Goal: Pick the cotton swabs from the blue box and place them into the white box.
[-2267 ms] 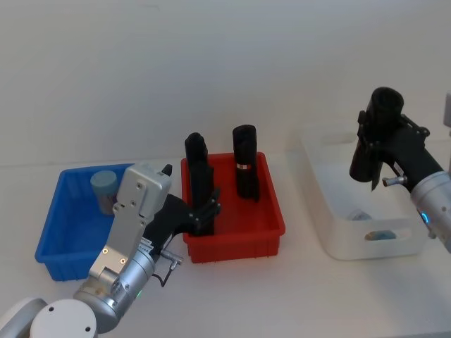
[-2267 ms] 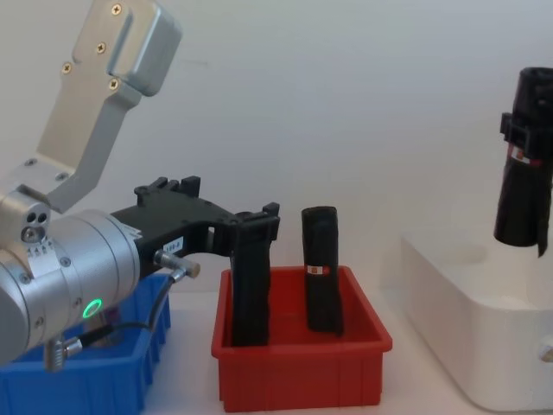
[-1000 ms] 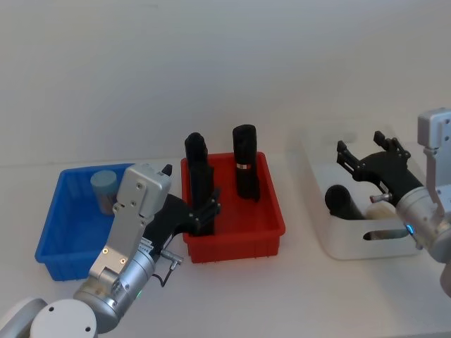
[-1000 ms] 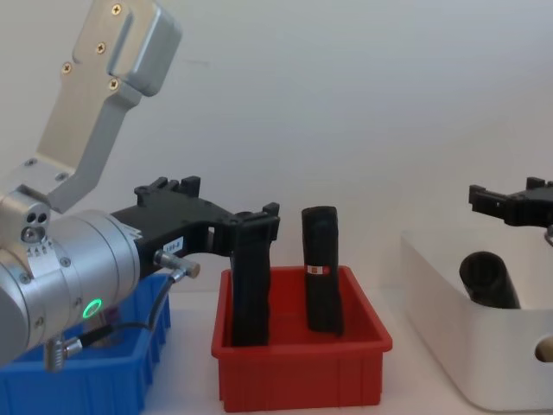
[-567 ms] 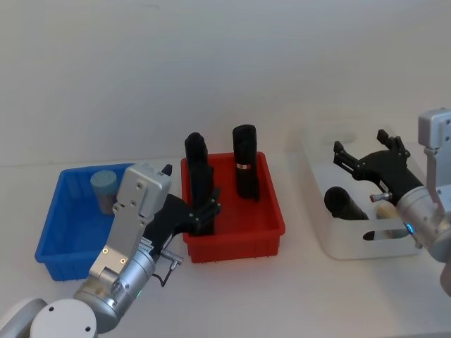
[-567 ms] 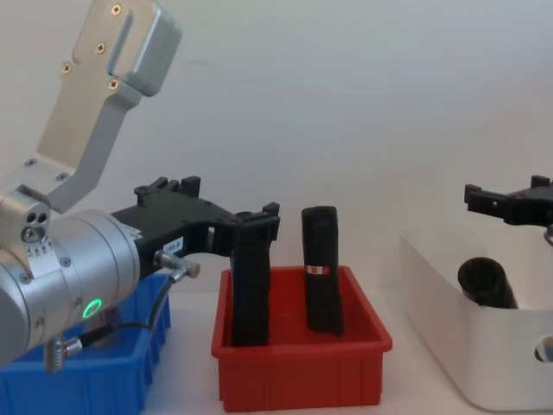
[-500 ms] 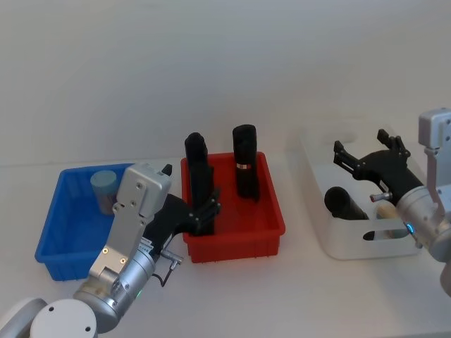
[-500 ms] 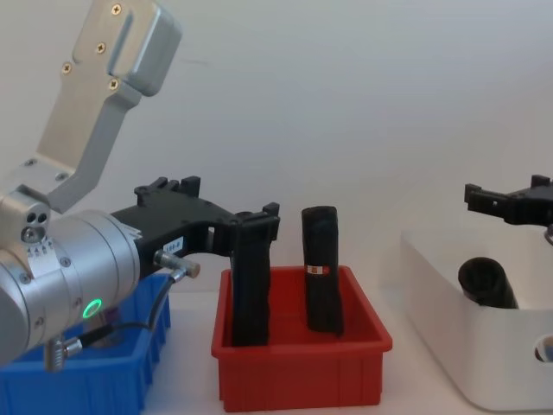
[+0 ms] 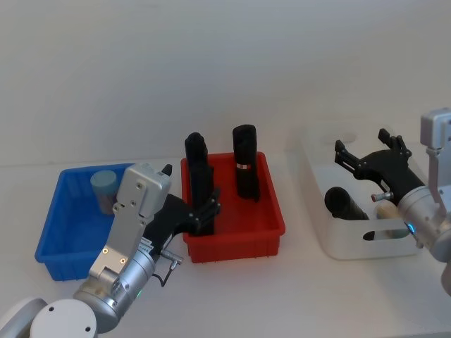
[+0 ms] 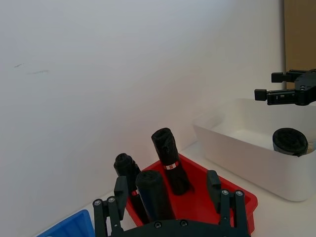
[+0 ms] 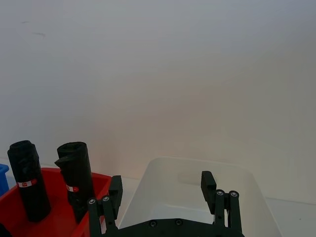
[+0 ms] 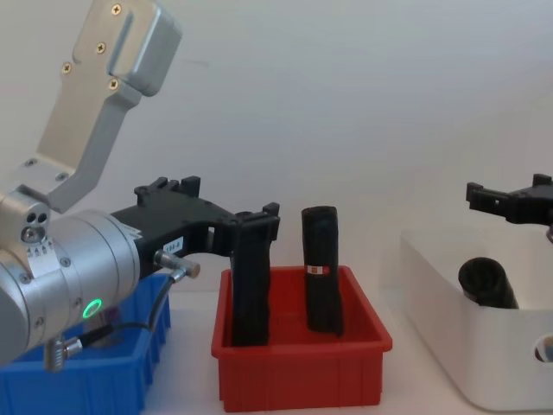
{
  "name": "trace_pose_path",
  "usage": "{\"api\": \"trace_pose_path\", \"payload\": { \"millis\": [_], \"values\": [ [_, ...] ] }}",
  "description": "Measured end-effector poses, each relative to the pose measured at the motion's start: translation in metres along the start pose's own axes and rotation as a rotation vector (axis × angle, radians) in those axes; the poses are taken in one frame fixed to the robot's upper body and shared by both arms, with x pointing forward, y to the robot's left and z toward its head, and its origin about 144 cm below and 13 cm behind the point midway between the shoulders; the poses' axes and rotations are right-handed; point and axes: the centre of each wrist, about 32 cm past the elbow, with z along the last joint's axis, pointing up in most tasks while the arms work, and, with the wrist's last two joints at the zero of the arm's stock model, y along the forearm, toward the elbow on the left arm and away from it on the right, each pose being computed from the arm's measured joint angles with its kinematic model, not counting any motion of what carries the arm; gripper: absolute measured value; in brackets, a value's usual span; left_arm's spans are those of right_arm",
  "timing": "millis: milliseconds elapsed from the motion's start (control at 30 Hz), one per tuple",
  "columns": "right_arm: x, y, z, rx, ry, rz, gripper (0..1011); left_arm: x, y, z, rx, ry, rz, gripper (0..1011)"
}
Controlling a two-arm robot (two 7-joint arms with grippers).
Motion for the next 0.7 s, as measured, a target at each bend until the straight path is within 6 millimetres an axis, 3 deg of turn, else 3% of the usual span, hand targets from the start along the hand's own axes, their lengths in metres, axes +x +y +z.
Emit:
{"api": "trace_pose_path", "payload": {
  "millis": [700],
  "values": [
    [0.0003, -0.0002, -0.0002, 0.002, 0.001, 0.0, 1001, 0.0, 0.0, 0.0, 0.0, 0.0, 0.0, 1004]
  ]
}}
